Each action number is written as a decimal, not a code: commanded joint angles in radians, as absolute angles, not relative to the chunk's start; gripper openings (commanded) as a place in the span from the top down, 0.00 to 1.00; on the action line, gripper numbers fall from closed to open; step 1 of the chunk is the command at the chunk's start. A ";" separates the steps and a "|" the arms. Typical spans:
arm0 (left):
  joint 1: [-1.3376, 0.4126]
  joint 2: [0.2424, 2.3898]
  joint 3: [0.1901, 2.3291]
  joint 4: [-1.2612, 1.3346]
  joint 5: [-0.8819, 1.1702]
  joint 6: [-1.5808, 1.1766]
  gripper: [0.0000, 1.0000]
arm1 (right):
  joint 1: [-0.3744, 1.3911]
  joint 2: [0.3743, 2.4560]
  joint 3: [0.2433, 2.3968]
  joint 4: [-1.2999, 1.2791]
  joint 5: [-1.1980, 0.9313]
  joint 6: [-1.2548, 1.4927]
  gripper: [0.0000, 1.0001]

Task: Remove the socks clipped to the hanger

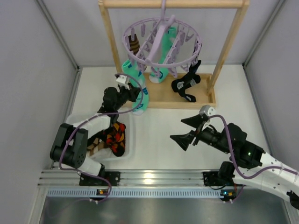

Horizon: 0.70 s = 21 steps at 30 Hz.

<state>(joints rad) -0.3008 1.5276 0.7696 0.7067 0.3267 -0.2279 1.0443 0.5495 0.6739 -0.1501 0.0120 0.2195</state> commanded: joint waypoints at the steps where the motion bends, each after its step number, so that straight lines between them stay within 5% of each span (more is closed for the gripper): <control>1: -0.414 1.370 0.726 0.807 0.192 -0.187 0.90 | 1.035 0.526 0.683 -0.129 0.095 0.235 0.01; 3: -0.489 1.316 0.703 0.805 0.036 -0.167 1.00 | 1.035 0.512 0.690 -0.121 0.141 0.253 0.01; 14: -0.985 1.282 0.773 0.597 -0.609 -0.055 1.00 | 1.035 0.525 0.925 -0.277 0.416 0.299 0.01; 21: -1.161 1.410 0.871 0.558 -0.905 0.021 1.00 | 1.035 0.785 1.253 -0.491 0.451 0.247 0.03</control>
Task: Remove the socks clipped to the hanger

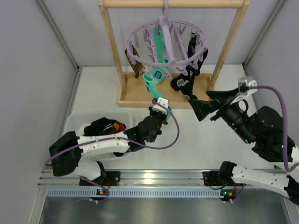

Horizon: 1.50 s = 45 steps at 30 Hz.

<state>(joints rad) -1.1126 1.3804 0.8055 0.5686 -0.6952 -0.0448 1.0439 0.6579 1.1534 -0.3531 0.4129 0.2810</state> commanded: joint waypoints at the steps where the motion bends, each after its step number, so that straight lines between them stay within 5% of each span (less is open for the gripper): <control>1: -1.190 1.434 0.879 0.557 -0.928 0.034 1.00 | 1.035 0.826 1.346 -0.527 0.453 0.238 0.04; 13: -1.261 1.500 0.913 0.558 -0.968 0.028 1.00 | 1.034 1.327 1.830 -0.729 0.549 0.108 0.16; 19: -1.270 1.479 0.900 0.557 -0.963 0.029 1.00 | 0.947 1.379 1.835 -0.701 0.485 0.097 0.26; 30: -1.284 1.482 0.899 0.558 -0.962 0.029 1.00 | 0.848 1.416 1.790 -0.572 0.255 0.074 0.32; 45: -1.296 1.442 0.890 0.557 -0.933 0.026 1.00 | 0.824 1.440 1.746 -0.474 0.206 0.097 0.42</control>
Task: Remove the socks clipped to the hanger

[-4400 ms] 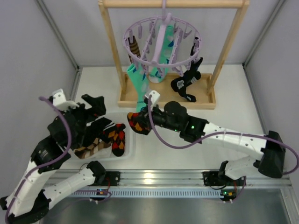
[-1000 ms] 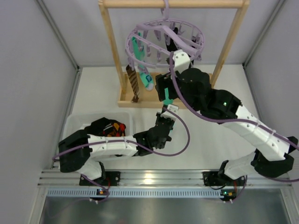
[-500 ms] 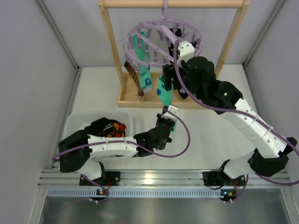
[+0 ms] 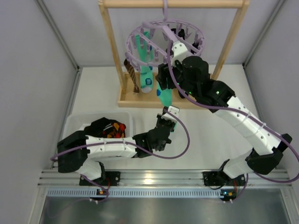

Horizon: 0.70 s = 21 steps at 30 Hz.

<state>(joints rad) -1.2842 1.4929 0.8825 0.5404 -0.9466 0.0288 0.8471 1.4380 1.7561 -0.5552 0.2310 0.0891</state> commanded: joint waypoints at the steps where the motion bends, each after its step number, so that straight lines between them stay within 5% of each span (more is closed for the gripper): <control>1: -1.296 1.439 0.888 0.558 -0.930 0.025 1.00 | 0.821 1.443 1.746 -0.472 0.204 0.097 0.42; 13: -1.308 1.422 0.865 0.557 -0.916 0.003 1.00 | 0.799 1.424 1.694 -0.353 0.170 0.140 0.58; 21: -1.308 1.401 0.848 0.511 -0.908 -0.066 1.00 | 0.798 1.410 1.658 -0.316 0.184 0.152 0.82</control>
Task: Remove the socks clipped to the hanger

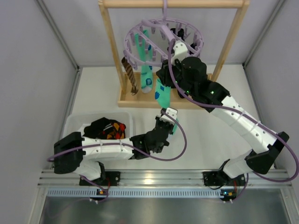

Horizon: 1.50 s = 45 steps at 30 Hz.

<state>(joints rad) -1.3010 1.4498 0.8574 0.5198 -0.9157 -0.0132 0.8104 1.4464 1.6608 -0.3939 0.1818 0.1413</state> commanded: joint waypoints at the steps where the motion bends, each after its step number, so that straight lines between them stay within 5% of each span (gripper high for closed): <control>1: -1.308 1.393 0.847 0.488 -0.910 -0.081 1.00 | 0.796 1.408 1.652 -0.316 0.189 0.153 0.82; 7: -1.308 1.339 0.838 0.379 -0.965 -0.155 1.00 | 0.787 1.379 1.620 -0.302 0.190 0.153 0.82; 8: -1.308 1.327 0.842 0.330 -0.974 -0.167 1.00 | 0.785 1.374 1.614 -0.301 0.190 0.153 0.70; 12: -1.308 1.244 0.850 0.201 -1.014 -0.239 1.00 | 0.769 1.353 1.589 -0.295 0.180 0.166 0.73; 17: -1.307 1.155 0.871 -0.078 -1.086 -0.394 1.00 | 0.753 1.336 1.575 -0.298 0.170 0.164 0.59; 18: -1.307 1.117 0.867 -0.119 -1.083 -0.403 1.00 | 0.752 1.330 1.569 -0.293 0.169 0.167 0.60; 19: -1.307 1.097 0.844 -0.120 -1.081 -0.402 1.00 | 0.744 1.330 1.571 -0.293 0.164 0.170 0.90; 20: -1.307 1.077 0.832 -0.120 -1.071 -0.403 1.00 | 0.738 1.331 1.575 -0.295 0.164 0.184 1.00; 22: -1.302 1.045 0.805 -0.123 -1.062 -0.402 1.00 | 0.727 1.339 1.585 -0.293 0.144 0.201 1.00; 26: -1.301 1.019 0.810 -0.216 -1.072 -0.471 1.00 | 0.718 1.350 1.595 -0.301 0.120 0.199 0.83; 27: -1.301 1.003 0.818 -0.259 -1.104 -0.527 1.00 | 0.718 1.344 1.585 -0.301 0.118 0.199 0.74; 28: -1.299 0.994 0.833 -0.325 -1.118 -0.550 1.00 | 0.719 1.338 1.577 -0.293 0.121 0.196 0.45; 32: -1.272 0.937 0.893 -0.484 -1.158 -0.621 1.00 | 0.716 1.292 1.516 -0.282 0.129 0.195 0.35; 40: -0.947 0.876 1.115 -0.658 -1.028 -0.545 1.00 | 0.715 1.137 1.332 -0.281 0.132 0.202 0.18; 45: -0.790 0.877 1.184 -0.816 -1.060 -0.580 1.00 | 0.713 1.019 1.185 -0.273 0.163 0.212 0.15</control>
